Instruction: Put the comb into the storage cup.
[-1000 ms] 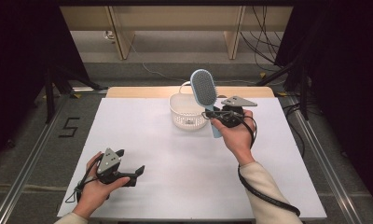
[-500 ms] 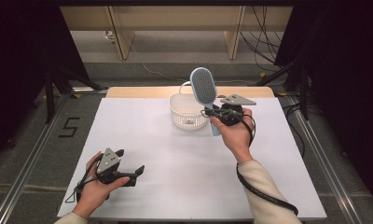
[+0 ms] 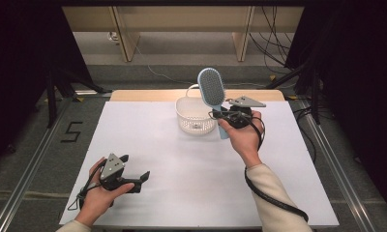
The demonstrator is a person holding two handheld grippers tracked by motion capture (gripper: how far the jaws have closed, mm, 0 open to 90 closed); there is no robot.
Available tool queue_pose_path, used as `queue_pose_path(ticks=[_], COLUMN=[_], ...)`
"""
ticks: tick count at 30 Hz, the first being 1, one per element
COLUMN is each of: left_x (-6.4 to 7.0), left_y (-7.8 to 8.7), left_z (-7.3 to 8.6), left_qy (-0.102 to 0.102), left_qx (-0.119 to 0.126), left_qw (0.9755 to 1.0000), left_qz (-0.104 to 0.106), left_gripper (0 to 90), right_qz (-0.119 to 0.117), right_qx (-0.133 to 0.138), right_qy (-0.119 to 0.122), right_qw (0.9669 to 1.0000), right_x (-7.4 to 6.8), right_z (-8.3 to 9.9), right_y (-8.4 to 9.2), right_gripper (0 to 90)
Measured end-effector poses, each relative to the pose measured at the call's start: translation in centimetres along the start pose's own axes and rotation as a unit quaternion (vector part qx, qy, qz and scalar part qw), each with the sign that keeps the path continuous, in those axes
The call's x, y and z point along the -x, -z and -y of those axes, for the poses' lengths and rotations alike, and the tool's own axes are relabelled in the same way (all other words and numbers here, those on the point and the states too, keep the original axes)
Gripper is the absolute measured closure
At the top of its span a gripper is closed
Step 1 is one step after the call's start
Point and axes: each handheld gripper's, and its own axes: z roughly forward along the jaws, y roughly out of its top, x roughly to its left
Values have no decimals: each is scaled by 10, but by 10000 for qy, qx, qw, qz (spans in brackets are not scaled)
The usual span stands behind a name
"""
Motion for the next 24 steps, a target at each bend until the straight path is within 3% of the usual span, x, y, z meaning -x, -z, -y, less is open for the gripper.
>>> queue_pose_path(ticks=[24], left_x=[0], left_y=[0], left_z=[0], left_qy=[7], left_qx=[1], left_qw=[10000], left_qz=[-4], left_gripper=[20], right_qz=[52], right_qx=[19], right_qy=[1], right_qw=[10000], right_x=[0], right_z=[-6], right_y=[-4], right_gripper=[710])
